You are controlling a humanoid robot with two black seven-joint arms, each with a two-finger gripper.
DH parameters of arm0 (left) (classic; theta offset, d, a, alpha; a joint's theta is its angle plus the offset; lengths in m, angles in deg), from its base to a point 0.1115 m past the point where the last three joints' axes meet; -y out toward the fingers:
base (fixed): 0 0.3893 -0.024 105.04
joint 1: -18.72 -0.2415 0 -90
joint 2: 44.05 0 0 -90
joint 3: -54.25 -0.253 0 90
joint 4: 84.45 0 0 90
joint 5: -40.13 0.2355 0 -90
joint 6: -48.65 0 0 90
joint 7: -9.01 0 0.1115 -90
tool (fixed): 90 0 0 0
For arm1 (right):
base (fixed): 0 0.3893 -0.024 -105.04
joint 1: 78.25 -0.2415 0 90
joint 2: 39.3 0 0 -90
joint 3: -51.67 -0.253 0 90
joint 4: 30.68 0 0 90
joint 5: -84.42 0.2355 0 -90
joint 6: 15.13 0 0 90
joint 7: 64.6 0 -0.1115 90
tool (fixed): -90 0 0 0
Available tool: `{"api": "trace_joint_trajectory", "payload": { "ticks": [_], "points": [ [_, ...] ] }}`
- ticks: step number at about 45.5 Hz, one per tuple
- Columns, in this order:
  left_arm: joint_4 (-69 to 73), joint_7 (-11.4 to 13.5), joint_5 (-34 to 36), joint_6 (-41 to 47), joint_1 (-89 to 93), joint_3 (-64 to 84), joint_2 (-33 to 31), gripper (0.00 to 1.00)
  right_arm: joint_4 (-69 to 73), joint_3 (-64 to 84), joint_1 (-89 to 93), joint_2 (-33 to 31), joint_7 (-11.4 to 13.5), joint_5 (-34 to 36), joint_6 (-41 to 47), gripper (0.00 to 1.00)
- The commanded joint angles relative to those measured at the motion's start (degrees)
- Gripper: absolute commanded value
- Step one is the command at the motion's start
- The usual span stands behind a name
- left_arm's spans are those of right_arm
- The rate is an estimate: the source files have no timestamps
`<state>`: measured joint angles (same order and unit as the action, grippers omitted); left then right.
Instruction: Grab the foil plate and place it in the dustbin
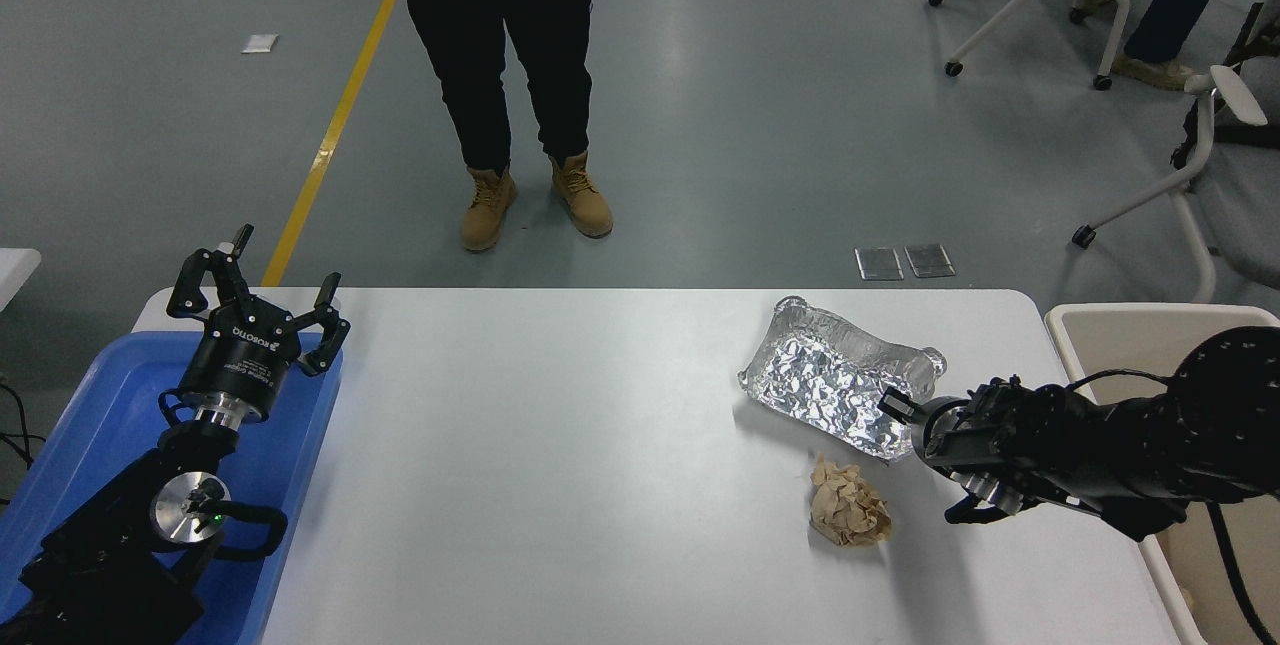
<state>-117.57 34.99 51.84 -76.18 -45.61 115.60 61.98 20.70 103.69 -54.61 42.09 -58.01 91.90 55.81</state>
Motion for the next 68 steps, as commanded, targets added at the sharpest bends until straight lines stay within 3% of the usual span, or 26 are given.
{"api": "trace_joint_trajectory", "payload": {
  "ticks": [1, 15, 33, 52, 68],
  "points": [
    [-0.01, -0.06, -0.02, 0.03, 0.00, 0.00, 0.05, 0.98, 0.21, 0.02, -0.17, 0.09, 0.00, -0.01, -0.02, 0.00],
    [-0.01, -0.06, -0.02, 0.03, 0.00, 0.00, -0.03, 0.98, 1.35, 0.90, -4.12, -0.61, 0.09, 0.34, 0.07, 0.00],
    [-0.01, -0.06, -0.02, -0.06, 0.00, 0.00, -0.03, 0.98, 17.34, 1.25, -21.87, -13.35, 0.00, 0.07, 3.05, 0.00],
    [-0.01, -0.06, -0.02, 0.03, 0.00, 0.00, -0.03, 0.98, 24.29, 5.29, -43.93, -25.83, 0.00, -1.42, 23.09, 0.00],
    [0.08, -0.06, -0.02, 0.03, 0.00, 0.00, -0.03, 0.98, 24.20, 8.19, -54.75, -30.32, 0.00, -1.60, 30.74, 0.00]
  ]
}}
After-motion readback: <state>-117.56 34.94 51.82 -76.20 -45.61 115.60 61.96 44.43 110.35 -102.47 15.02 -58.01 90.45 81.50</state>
